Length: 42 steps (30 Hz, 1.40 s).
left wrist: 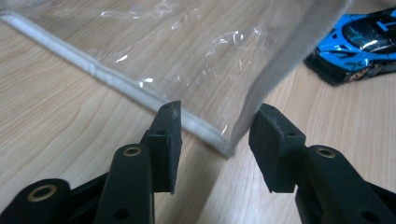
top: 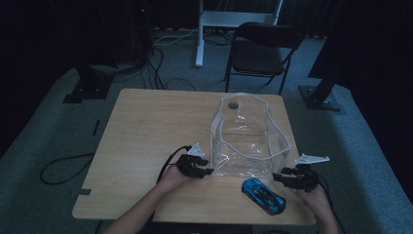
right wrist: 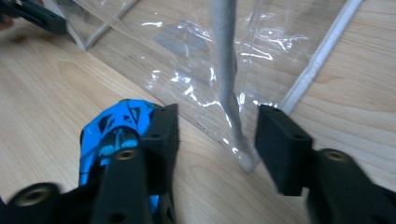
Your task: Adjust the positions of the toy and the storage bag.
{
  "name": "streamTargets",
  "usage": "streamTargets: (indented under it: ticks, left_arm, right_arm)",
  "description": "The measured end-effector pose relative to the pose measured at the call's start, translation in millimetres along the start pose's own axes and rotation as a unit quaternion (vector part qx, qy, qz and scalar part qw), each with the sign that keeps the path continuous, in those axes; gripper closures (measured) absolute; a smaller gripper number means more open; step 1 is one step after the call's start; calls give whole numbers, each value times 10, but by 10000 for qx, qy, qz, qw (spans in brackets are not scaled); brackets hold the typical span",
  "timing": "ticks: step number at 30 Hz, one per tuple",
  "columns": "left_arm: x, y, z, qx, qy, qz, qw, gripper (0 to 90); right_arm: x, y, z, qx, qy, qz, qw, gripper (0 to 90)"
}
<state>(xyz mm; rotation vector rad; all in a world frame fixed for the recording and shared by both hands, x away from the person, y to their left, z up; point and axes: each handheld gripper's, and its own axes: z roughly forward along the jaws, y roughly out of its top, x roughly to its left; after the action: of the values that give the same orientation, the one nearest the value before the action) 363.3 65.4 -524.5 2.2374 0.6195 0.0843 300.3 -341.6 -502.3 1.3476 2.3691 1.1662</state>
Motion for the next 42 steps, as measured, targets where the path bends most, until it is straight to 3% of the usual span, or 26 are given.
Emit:
streamTargets:
  ticks: [2,5,9,12,15,17,20,25,27,31,34,37,39,42]
  left_arm:
    - [13,-30,-52,34,94,-37,9999,493]
    - [71,-98,-137,7,352,-275,9990,396]
    - [147,-213,-269,-29,513,-412,9978,365]
    - [207,-300,-370,-45,595,-581,9965,283]
    - [245,-363,-430,-31,626,-676,9957,181]
    - [282,-476,-527,-28,726,-774,9943,176]
    - [300,-572,-600,41,761,-852,9934,104]
    - [318,-708,-741,76,924,-910,9915,78]
    - [343,-756,-794,138,953,-929,9910,3]
    - [377,-878,-937,65,1164,-1026,9879,4]
    - [411,-999,-1050,59,1381,-1112,9841,4]
    - [448,-1135,-1154,-46,1624,-1233,9790,4]
    - [463,-1209,-1212,6,1860,-1266,9744,4]
    - [503,-1309,-1298,43,2028,-1378,9695,4]
  right_arm:
    - [11,-19,-35,-49,13,0,10000,420]
    - [29,-62,-95,-160,-35,74,9998,367]
    - [82,-149,-145,-179,-160,40,9997,253]
    - [139,-205,-171,-173,-5,35,9998,136]
    - [186,-223,-177,-112,-60,13,9999,141]
    - [271,-243,-177,2,0,-220,9998,140]
    - [372,-260,-163,57,-163,-430,9989,140]
    - [519,-229,-90,125,-169,-678,9975,136]
    - [562,-205,-34,162,-139,-737,9971,135]
    - [604,-162,92,251,53,-754,9968,133]
    - [660,-154,174,411,-8,-897,9951,128]
    - [716,-162,244,604,-225,-1059,9923,116]
    - [718,-164,269,600,-198,-975,9932,117]
    - [708,-164,305,649,-78,-921,9936,116]
